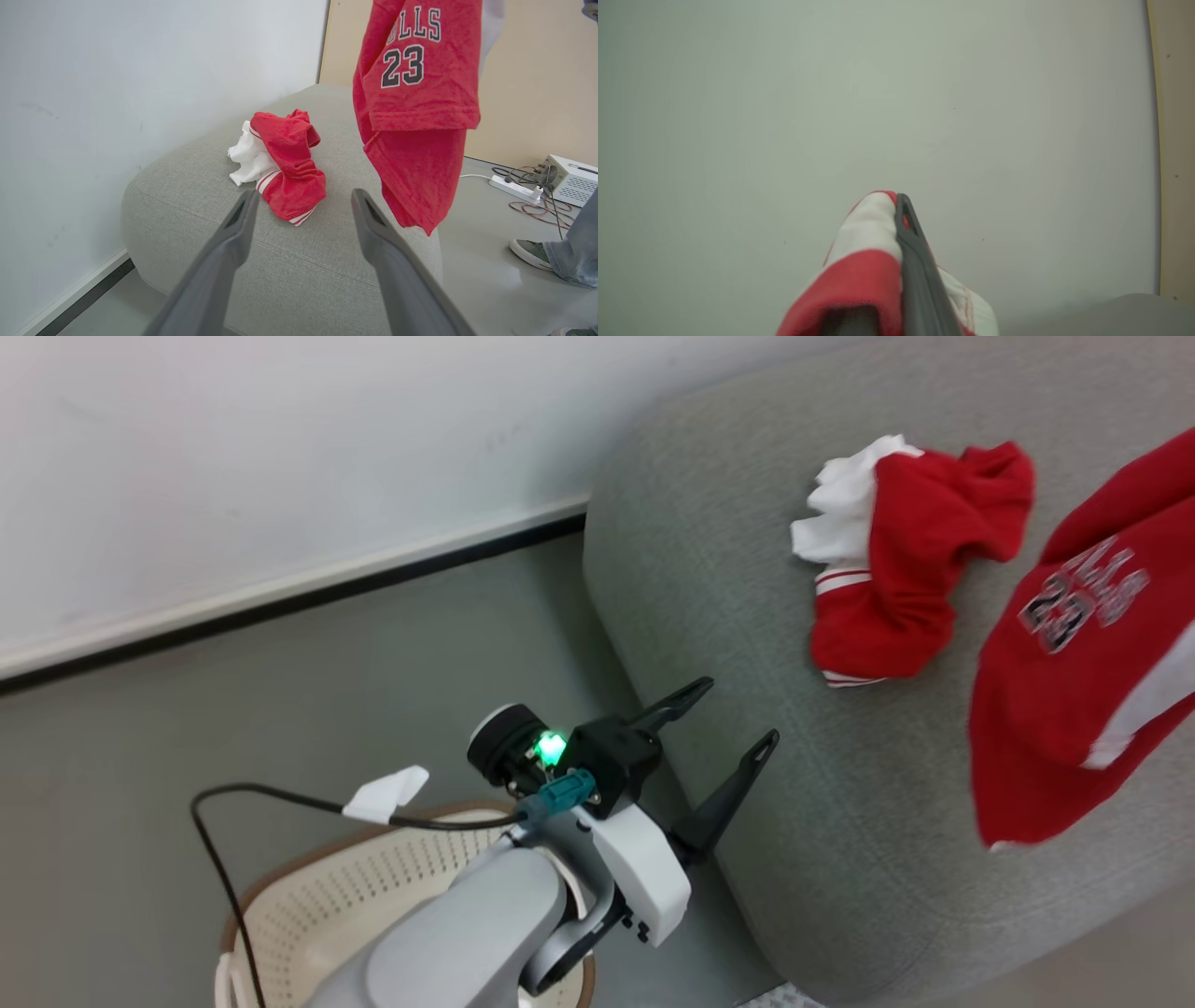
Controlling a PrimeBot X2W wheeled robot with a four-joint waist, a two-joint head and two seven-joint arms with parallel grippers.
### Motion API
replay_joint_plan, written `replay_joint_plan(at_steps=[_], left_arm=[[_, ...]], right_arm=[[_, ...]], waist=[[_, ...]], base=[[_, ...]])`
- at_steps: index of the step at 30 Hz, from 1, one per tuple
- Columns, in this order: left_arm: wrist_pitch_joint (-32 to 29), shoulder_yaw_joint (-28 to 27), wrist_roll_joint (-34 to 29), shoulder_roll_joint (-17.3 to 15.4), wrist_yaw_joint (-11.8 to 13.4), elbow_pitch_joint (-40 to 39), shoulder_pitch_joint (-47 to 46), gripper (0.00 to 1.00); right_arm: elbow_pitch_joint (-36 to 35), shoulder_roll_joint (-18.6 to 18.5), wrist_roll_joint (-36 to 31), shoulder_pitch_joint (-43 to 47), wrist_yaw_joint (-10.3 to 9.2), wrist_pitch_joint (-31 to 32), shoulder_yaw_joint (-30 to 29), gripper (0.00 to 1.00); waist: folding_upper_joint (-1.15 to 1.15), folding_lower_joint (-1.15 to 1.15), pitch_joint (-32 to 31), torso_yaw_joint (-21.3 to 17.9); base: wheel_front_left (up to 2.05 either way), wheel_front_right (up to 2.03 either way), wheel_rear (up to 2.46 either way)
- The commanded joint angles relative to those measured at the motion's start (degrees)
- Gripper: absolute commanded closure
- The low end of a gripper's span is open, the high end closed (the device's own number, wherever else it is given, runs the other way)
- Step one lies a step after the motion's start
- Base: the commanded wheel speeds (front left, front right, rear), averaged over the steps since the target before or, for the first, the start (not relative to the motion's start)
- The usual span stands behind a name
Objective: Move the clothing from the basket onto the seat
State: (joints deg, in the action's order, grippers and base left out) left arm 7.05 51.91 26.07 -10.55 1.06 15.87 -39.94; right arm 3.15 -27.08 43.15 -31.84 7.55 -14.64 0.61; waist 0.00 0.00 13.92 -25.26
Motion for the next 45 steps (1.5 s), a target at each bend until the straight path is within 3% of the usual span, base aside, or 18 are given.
replay_joint_plan(at_steps=[1, 6, 14, 23, 36, 37, 39, 44, 45], left_arm=[[-0.45, 0.08, -0.83, -0.56, -0.28, -0.29, -1.36, 0.0], [-1.06, 0.1, -1.57, -1.18, -0.34, -0.6, -3.29, 0.0], [-1.51, -1.04, -2.75, -2.77, 0.39, -1.97, -7.04, 0.0], [-1.16, -1.54, -2.96, -3.55, 0.9, -2.34, -8.54, 0.0], [-0.94, -1.94, -2.03, -4.3, 1.77, -2.58, -8.66, 0.0], [-0.86, -1.95, -1.93, -4.33, 1.87, -2.48, -8.56, 0.0], [-0.77, -1.92, -1.78, -4.35, 2.03, -2.35, -8.39, 0.0], [-0.72, -1.86, -1.55, -4.43, 2.33, -2.19, -8.38, 0.0], [-0.62, -1.85, -1.53, -4.47, 2.32, -2.11, -8.3, 0.0]], right_arm=[[1.5, -1.97, 1.75, -3.05, -0.13, -0.04, -1.51, 1.0], [5.65, -5.59, 3.01, -7.85, -0.13, -0.01, -3.15, 1.0], [17.85, -11.93, 5.32, -18.65, -0.13, 0.11, -5.06, 1.0], [31.9, -14.58, 3.63, -25.07, -0.13, 4.27, 2.19, 1.0], [48.46, -15.69, 5.35, -28.49, -0.13, 19.89, 14.0, 1.0], [49.2, -15.55, 5.92, -28.35, -0.13, 21.36, 14.54, 0.95], [49.98, -15.41, 7.04, -28.26, -0.13, 23.28, 15.25, 0.73], [50.58, -15.89, 8.66, -27.96, -0.13, 24.34, 16.98, 0.51], [50.48, -15.82, 8.74, -27.86, -0.13, 24.17, 17.39, 0.12]], waist=[[0.0, 0.0, 4.3, 2.98], [0.0, 0.0, 8.44, 5.88], [0.0, 0.0, 16.07, 12.13], [0.0, 0.0, 19.31, 15.71], [0.0, 0.0, 20.01, 17.28], [0.0, 0.0, 19.89, 17.23], [0.0, 0.0, 19.72, 17.11], [0.0, 0.0, 19.33, 16.96], [0.0, 0.0, 19.05, 16.93]], base=[[0.0, 0.0, 0.0], [0.0, 0.0, 0.0], [0.0, 0.0, 0.0], [0.0, 0.0, 0.0], [0.0, 0.0, 0.0], [0.0, 0.0, 0.0], [0.0, 0.0, 0.0], [0.0, 0.0, 0.0], [0.0, 0.0, 0.0]])
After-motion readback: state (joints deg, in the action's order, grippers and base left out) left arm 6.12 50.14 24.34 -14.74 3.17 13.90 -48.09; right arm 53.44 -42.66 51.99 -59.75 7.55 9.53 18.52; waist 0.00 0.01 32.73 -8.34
